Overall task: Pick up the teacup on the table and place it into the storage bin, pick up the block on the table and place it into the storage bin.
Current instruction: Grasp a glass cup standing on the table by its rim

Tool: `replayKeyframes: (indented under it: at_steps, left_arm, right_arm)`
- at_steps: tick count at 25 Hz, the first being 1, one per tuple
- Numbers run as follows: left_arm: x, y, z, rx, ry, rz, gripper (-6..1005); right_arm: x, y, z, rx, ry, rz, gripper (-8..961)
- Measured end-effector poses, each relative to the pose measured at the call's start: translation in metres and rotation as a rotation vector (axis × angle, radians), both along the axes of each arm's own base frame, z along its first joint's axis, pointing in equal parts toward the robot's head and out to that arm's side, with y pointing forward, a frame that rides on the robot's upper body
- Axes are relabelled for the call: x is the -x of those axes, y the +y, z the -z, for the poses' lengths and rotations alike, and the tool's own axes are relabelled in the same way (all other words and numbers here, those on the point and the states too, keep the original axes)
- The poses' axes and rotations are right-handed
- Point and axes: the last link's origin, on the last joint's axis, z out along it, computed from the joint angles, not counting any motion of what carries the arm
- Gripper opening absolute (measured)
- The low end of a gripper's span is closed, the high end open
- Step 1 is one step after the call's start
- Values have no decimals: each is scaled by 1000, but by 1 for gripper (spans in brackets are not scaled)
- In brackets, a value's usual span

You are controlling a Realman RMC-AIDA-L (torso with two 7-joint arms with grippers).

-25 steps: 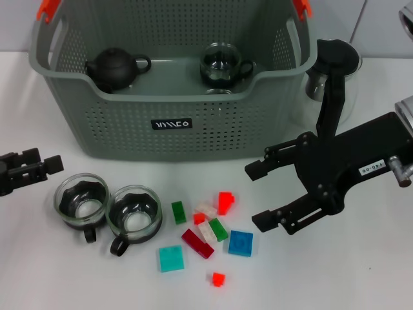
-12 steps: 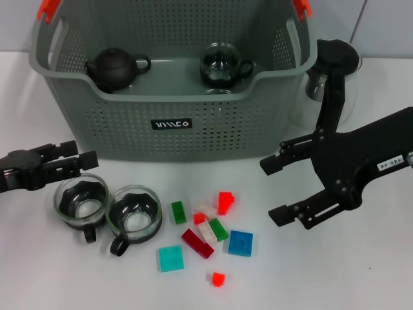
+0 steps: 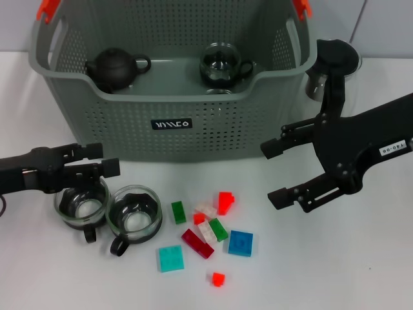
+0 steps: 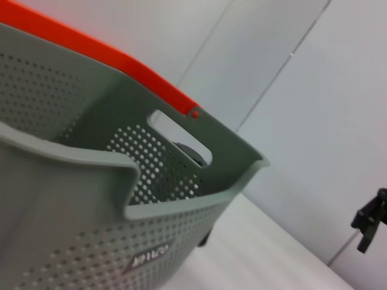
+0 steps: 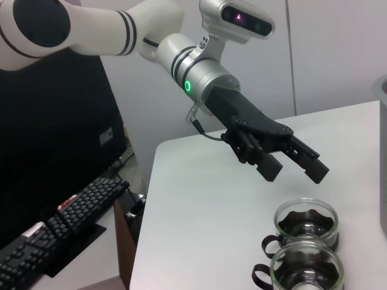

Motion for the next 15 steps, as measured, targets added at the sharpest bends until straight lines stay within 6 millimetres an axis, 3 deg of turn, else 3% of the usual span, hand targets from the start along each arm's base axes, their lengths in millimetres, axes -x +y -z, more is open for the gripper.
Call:
replayKeyframes:
  at_steps: [15]
  left_arm:
    - [-31,8,-11,247,134,-17,902]
  right_arm:
    - [-4,-5,-12,30,7,10,897]
